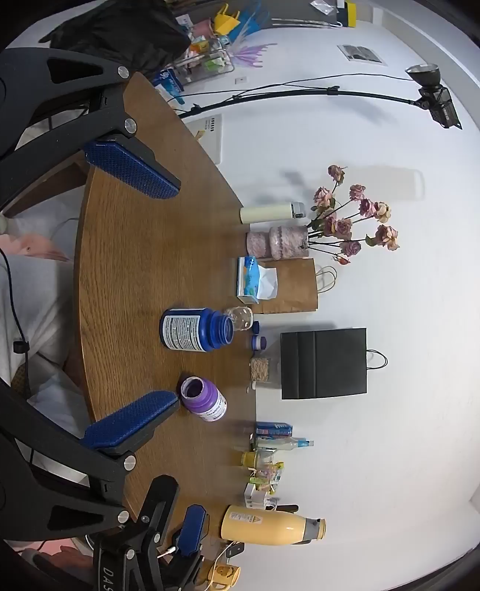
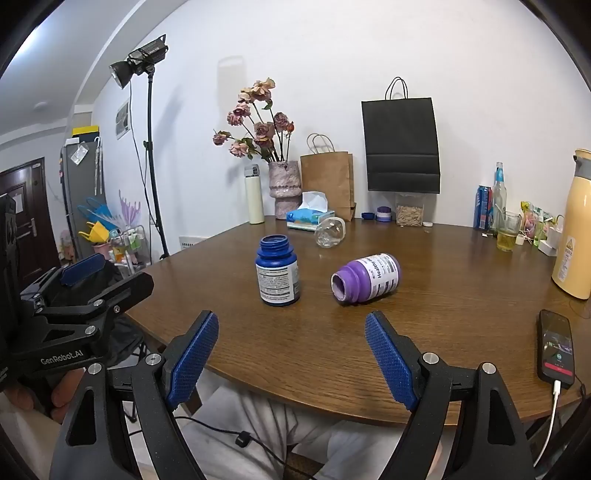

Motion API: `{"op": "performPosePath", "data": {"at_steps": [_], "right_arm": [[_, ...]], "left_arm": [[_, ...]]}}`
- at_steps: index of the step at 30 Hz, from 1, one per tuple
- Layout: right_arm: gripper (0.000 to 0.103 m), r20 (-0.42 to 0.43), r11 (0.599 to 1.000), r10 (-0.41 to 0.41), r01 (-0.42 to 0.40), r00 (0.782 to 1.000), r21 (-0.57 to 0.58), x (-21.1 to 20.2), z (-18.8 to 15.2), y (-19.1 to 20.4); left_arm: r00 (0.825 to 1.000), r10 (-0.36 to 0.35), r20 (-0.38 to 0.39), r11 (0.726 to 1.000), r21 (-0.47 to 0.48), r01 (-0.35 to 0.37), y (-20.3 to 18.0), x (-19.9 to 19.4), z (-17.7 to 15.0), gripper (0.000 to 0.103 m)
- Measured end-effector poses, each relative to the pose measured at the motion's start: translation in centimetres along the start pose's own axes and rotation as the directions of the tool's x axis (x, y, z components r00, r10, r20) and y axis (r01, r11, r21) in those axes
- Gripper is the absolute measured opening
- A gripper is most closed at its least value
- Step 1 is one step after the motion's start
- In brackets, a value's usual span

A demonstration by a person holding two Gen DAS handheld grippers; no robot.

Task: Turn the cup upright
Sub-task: 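Move the right gripper toward the lying purple bottle, then grasp the purple bottle's body with the right gripper and lift it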

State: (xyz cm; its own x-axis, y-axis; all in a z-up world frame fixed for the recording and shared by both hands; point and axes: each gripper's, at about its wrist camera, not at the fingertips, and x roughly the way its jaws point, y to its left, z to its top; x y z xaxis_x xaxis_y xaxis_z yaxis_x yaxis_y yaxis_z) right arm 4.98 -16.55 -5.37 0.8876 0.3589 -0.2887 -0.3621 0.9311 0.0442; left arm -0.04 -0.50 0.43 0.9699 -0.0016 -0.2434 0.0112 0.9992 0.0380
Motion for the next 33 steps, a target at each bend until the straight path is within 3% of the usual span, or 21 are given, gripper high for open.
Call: {"op": "performPosePath", "data": {"at_steps": [25, 30, 33], "right_arm": [[0.086, -0.012, 1.0, -0.007, 0.007, 1.0, 0.008, 0.6, -0.3, -0.4], [0.086, -0.047, 0.999, -0.041, 0.042, 0.998, 0.021, 3.3, 0.5, -1.5], [0.086, -0.096, 0.99, -0.063, 0.075, 0.993, 0.12, 7.0, 1.7, -4.0]], "left_arm": [[1.0, -0.001, 0.002, 1.0, -0.001, 0.001, 0.1, 0.1, 0.0, 0.103], [0.999, -0.002, 0.032, 1.0, -0.003, 0.002, 0.6, 1.9, 0.1, 0.103], [1.0, -0.027, 0.003, 0.999, -0.034, 0.027, 1.2, 4.7, 0.7, 0.103]]}}
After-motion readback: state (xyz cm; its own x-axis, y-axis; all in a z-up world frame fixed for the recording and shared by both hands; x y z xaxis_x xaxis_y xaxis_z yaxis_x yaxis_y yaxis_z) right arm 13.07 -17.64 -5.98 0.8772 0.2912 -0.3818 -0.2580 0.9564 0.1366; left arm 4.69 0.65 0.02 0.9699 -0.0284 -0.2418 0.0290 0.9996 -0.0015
